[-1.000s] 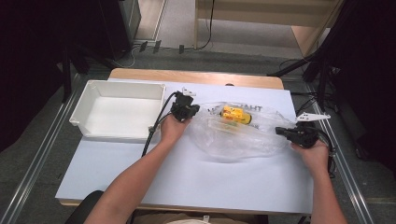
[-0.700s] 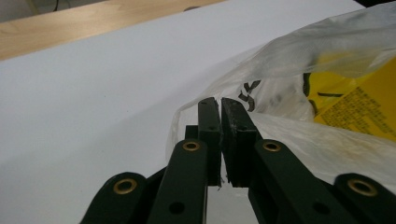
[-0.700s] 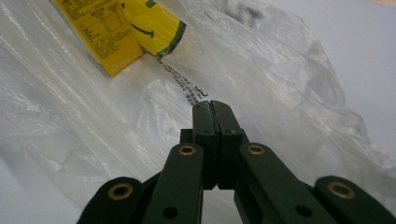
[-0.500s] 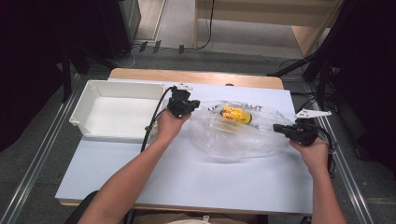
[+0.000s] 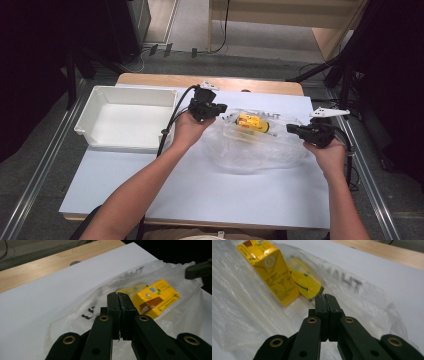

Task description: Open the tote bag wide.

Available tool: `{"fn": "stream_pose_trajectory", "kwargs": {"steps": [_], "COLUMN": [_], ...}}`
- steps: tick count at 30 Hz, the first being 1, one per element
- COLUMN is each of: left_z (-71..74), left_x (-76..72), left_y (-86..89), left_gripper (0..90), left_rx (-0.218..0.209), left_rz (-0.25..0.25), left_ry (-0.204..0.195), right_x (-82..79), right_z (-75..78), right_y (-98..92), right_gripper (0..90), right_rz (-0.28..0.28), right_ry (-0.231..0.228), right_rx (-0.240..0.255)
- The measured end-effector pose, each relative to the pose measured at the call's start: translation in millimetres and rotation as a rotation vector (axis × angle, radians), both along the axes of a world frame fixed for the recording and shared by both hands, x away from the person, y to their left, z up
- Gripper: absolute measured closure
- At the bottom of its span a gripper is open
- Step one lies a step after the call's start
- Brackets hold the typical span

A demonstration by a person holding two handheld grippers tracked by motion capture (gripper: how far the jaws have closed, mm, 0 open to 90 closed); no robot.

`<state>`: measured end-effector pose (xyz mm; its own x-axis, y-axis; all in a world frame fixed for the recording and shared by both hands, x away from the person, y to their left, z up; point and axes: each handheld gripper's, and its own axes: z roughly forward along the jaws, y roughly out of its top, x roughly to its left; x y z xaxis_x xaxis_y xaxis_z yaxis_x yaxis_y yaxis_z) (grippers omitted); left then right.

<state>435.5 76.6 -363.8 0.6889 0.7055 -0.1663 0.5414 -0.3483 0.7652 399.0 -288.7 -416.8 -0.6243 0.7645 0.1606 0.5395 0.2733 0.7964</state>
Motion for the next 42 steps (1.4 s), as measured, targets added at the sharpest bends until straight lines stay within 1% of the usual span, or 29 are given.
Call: {"fn": "stream_pose_trajectory", "kwargs": {"steps": [2, 4, 5, 6, 7, 8, 9, 11, 13, 16, 19, 20, 22, 24, 25, 26, 28, 32, 35, 37, 38, 42], "left_z": [-0.4, -2.6, -4.2, -6.0, -8.5, -11.4, -13.4, -18.3, -25.3, -35.5, -47.5, -50.0, -56.2, -62.5, -66.4, -69.4, -74.1, -83.8, -91.6, -95.4, -97.3, -100.9], "left_x": [-5.2, -9.4, -11.6, -13.6, -15.7, -18.2, -19.7, -23.5, -28.2, -33.6, -35.8, -36.1, -38.0, -39.9, -41.3, -42.4, -45.3, -50.8, -57.3, -60.8, -62.9, -67.8], "left_y": [-5.5, -9.7, -11.7, -13.5, -15.0, -16.1, -16.5, -16.2, -15.5, -14.9, -13.4, -12.6, -11.7, -10.6, -10.9, -11.5, -11.9, -13.2, -13.1, -13.5, -13.8, -13.0], "left_gripper": [89.6, 89.6, 89.6, 89.6, 89.6, 89.6, 89.6, 89.6, 89.3, 89.1, 89.2, 89.2, 89.2, 89.2, 89.2, 89.2, 89.4, 89.8, 90.0, 90.0, 90.0, 90.0], "left_rx": [-0.006, -0.012, -0.008, -0.007, -0.002, -0.006, -0.010, -0.012, -0.023, -0.005, 0.009, 0.008, 0.014, -0.001, 0.001, 0.018, 0.017, 0.038, 0.032, 0.050, 0.051, 0.071], "left_rz": [-0.018, -0.031, -0.038, -0.041, -0.049, -0.049, -0.046, -0.048, -0.050, -0.055, -0.050, -0.050, -0.048, -0.049, -0.052, -0.059, -0.061, -0.074, -0.078, -0.087, -0.083, -0.098], "left_ry": [0.009, 0.015, 0.020, 0.023, 0.028, 0.032, 0.034, 0.041, 0.048, 0.051, 0.069, 0.073, 0.079, 0.097, 0.109, 0.114, 0.112, 0.121, 0.131, 0.130, 0.125, 0.124], "right_x": [2.3, 5.2, 6.6, 9.2, 12.5, 17.1, 21.7, 27.5, 36.4, 48.7, 58.0, 61.5, 64.9, 67.0, 67.6, 68.6, 70.3, 72.8, 74.9, 77.4, 78.4, 86.7], "right_z": [5.6, 10.4, 11.1, 11.9, 12.1, 11.8, 10.6, 8.8, 4.8, -4.0, -13.7, -17.6, -22.9, -27.3, -28.9, -31.6, -35.8, -42.9, -47.9, -50.8, -51.5, -56.0], "right_y": [3.1, 7.1, 8.8, 11.4, 14.1, 17.5, 20.5, 23.2, 26.3, 31.2, 34.0, 34.9, 37.6, 40.7, 41.7, 43.4, 45.6, 49.1, 52.0, 52.9, 52.6, 49.8], "right_gripper": [90.0, 89.5, 89.4, 89.4, 89.4, 89.4, 89.4, 89.4, 89.4, 89.4, 89.4, 89.4, 89.4, 89.4, 89.4, 89.4, 89.4, 89.4, 89.4, 89.4, 89.4, 89.4], "right_rz": [0.004, 0.015, 0.022, 0.030, 0.037, 0.042, 0.051, 0.050, 0.053, 0.053, 0.050, 0.051, 0.056, 0.065, 0.068, 0.074, 0.083, 0.089, 0.093, 0.083, 0.080, 0.051], "right_ry": [-0.022, -0.055, -0.065, -0.066, -0.056, -0.044, -0.041, -0.036, -0.024, 0.004, 0.030, 0.042, 0.058, 0.068, 0.074, 0.080, 0.086, 0.106, 0.112, 0.112, 0.114, 0.127], "right_rx": [0.017, 0.005, -0.002, -0.009, -0.019, -0.035, -0.040, -0.041, -0.042, -0.074, -0.087, -0.093, -0.094, -0.097, -0.096, -0.094, -0.095, -0.099, -0.108, -0.112, -0.112, -0.114]}}
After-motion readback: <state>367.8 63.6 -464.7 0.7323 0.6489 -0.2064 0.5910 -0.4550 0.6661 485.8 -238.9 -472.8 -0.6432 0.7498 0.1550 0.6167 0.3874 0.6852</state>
